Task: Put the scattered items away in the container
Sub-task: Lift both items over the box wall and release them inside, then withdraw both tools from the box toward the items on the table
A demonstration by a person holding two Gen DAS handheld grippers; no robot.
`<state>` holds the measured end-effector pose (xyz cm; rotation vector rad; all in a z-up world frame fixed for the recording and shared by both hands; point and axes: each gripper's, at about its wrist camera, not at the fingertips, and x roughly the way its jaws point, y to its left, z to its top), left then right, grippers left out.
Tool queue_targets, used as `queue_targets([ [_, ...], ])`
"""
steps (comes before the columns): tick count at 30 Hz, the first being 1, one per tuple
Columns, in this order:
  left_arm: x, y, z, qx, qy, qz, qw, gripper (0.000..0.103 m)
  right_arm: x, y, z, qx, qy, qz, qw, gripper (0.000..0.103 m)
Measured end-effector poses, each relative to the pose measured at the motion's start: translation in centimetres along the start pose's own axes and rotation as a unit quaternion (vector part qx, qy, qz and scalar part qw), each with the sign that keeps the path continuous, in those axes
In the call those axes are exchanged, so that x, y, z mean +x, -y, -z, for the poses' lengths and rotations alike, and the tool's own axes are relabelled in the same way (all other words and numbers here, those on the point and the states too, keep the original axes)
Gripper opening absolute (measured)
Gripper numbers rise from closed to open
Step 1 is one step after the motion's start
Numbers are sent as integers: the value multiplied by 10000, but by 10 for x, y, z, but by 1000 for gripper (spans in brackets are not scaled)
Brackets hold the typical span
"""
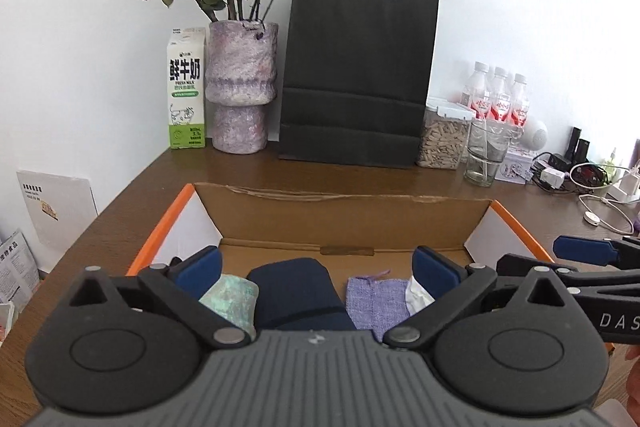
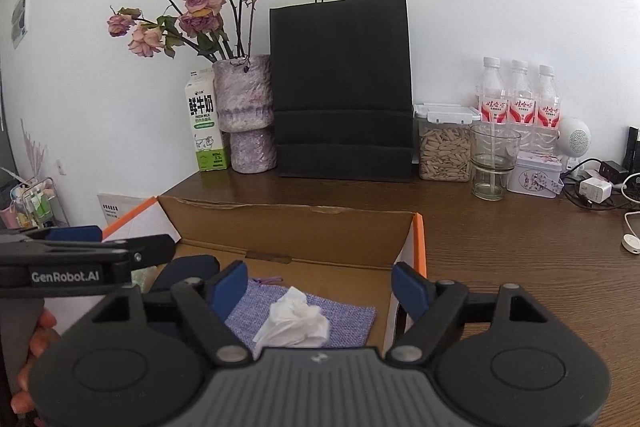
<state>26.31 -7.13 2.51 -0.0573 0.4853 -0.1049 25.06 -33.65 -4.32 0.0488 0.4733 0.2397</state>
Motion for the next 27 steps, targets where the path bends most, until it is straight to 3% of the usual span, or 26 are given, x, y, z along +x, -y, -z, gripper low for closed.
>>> queue_targets([
  [15,-1,-6,3,-202,25,13,9998,103,-6,0,2,39,94,99,9999,85],
  [23,-2,-6,4,-230,6,-152,9996,103,-11,-1,3,-9,132,132,9998,86],
  [27,-5,-5,4,-203,16,-179,9996,103,-14,-3,3,-57,173,115,9998,93],
])
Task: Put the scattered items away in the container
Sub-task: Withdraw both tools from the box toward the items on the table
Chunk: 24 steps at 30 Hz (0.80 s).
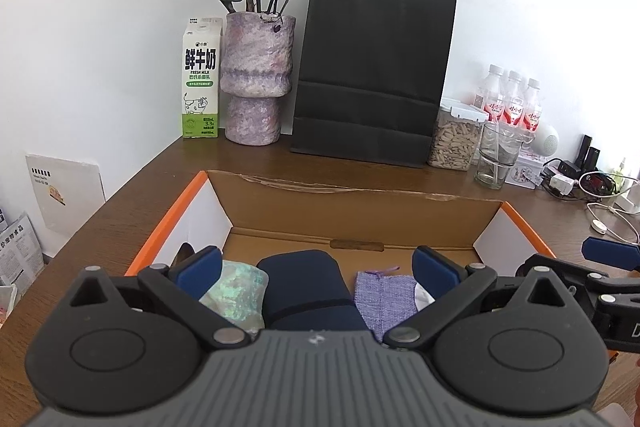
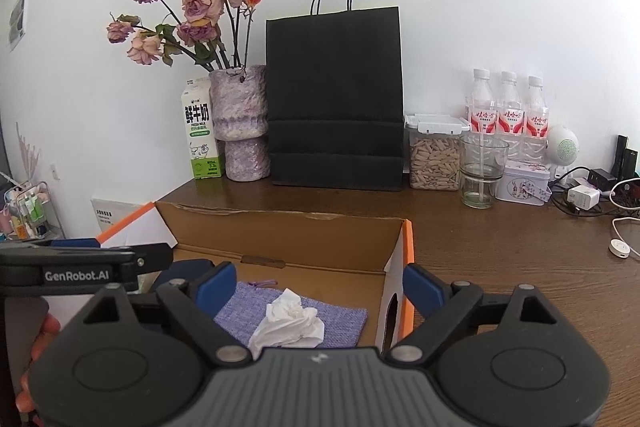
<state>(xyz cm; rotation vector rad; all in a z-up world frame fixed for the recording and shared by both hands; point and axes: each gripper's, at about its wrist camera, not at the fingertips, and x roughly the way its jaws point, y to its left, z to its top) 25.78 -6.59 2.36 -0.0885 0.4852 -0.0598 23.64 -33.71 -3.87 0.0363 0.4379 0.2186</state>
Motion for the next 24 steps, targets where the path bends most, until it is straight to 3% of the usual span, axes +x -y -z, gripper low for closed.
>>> queue_targets([
  [10,-24,4,-7,163,199,-145,9996,103,-19,-12,-4,-107,177,-22,9998,100],
  [24,-109,-18,-3,297,660,-296,9969,103,-107,-34,21,-213,583,-234,9978,103],
])
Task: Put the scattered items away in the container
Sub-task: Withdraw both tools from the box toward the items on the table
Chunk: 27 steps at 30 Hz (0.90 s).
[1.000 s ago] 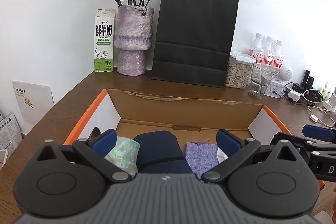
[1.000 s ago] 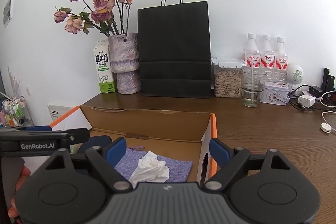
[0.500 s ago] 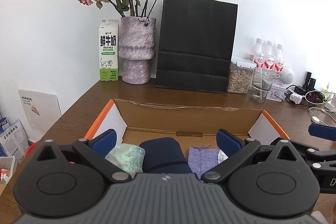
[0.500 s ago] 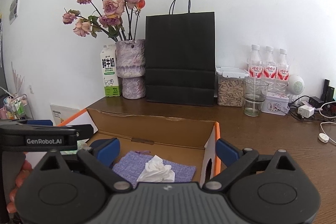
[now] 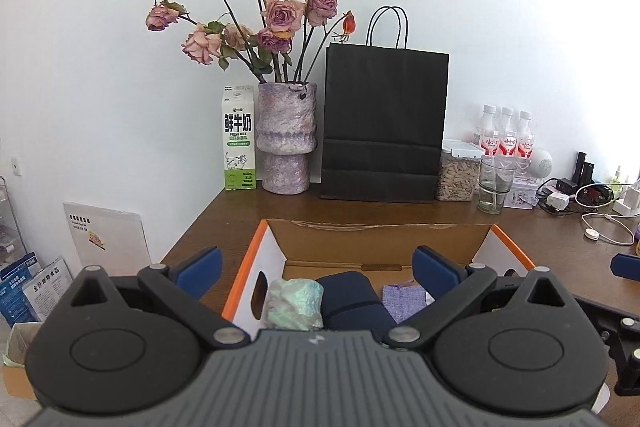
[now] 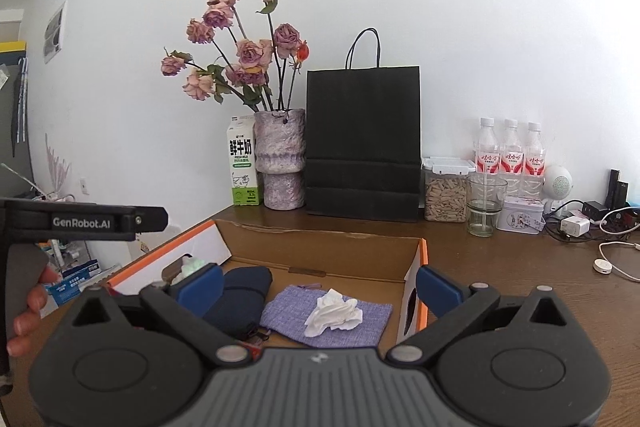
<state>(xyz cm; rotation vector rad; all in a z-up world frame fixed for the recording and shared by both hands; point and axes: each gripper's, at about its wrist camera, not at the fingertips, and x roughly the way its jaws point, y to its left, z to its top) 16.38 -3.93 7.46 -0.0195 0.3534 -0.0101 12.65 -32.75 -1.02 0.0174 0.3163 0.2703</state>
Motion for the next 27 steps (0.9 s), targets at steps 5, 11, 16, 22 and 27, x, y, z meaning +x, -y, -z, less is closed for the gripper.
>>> queue_targets([
  [5,-27,-16,13,-33,-8,-101,9999,103,-33,-9,12,-78,-17,32,10000,103],
  [11,-50,-38,38,-59,-228,-275,9993,103,-57,-11,32,-70,-256,131,9996,103],
  [16,-59,-54,69,-160,-622,-450,9969,103,-67,-11,58,3,-577,192,9981,103],
  [22,-58,-50,109,-98,-1270,-222,9916,103,-63,-11,86,87,-1059,207,9941,103],
  [27,-54,-47,111,-50,-1294,-231,9913,103,-60,-11,89,124,-1088,216,9938,103],
])
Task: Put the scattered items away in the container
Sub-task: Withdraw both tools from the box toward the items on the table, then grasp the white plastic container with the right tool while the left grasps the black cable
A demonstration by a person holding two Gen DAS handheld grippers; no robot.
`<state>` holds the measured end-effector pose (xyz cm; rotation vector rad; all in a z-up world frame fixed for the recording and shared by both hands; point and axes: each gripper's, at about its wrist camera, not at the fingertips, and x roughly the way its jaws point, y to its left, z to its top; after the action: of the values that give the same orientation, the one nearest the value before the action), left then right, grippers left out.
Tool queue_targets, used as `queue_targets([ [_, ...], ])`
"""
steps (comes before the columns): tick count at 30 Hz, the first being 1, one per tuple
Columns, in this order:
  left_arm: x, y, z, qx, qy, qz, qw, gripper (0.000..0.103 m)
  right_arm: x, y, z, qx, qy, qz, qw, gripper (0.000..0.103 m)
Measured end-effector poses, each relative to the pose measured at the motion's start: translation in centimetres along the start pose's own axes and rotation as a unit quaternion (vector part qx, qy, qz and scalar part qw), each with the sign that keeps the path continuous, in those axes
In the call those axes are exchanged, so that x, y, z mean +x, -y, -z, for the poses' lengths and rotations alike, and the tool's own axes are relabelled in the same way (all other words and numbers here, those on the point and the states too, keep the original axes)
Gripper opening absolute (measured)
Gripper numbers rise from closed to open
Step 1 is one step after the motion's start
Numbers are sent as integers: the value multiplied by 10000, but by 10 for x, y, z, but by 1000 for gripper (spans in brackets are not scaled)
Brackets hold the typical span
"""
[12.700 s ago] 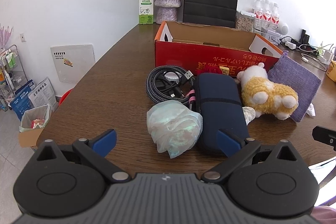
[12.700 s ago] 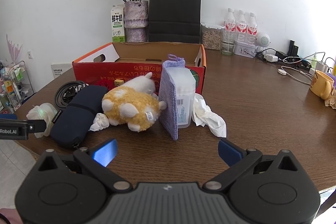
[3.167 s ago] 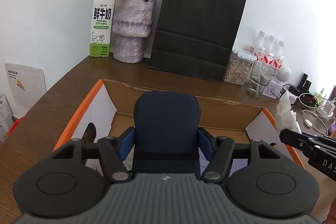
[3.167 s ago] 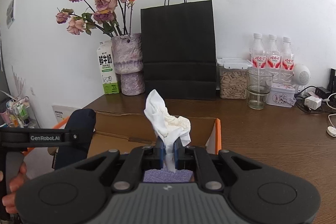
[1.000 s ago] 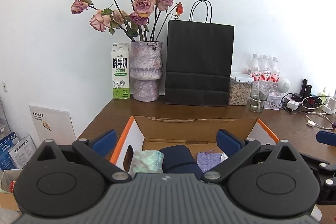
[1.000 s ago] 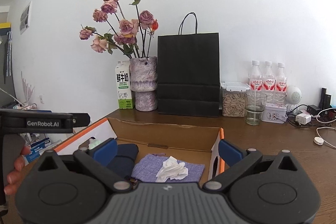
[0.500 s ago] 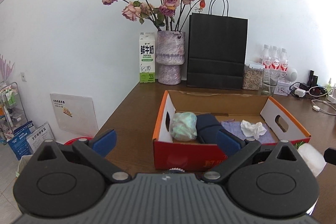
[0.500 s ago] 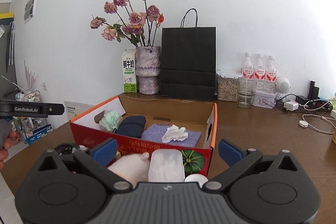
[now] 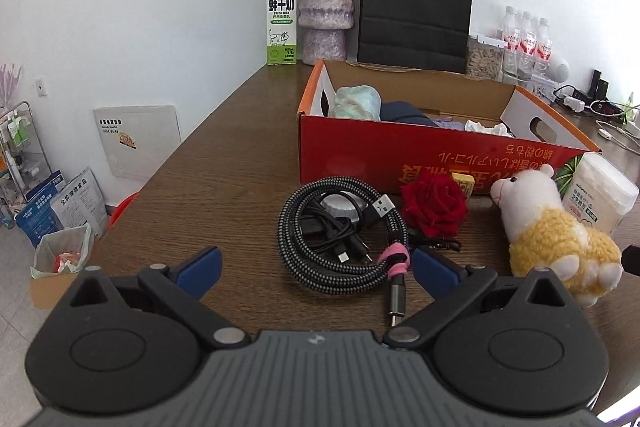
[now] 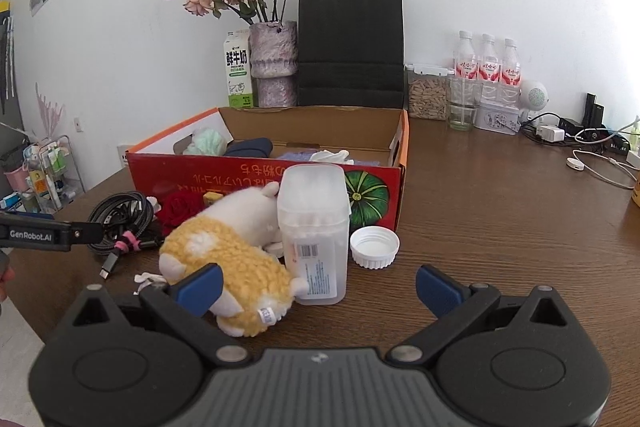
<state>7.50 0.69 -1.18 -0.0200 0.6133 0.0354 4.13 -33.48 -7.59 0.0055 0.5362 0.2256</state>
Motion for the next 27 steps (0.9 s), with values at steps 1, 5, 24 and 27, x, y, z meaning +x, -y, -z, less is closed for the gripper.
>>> queue_targets([
  [1,0,1,0,37,2,3,10000,103,0,0,1,12,-4,7,10000,103],
  [5,4,5,1,78,-55,23,10000,103,2,2,1,74,-29,41,10000,103],
  [24,21,9,-1,215,-132,-43,9997,103,63,0,-14,360,106,192,9991,41],
  [27,27,11,-2,252,-190,-33,9995,103,59,0,-7,290,262,248,9989,40],
])
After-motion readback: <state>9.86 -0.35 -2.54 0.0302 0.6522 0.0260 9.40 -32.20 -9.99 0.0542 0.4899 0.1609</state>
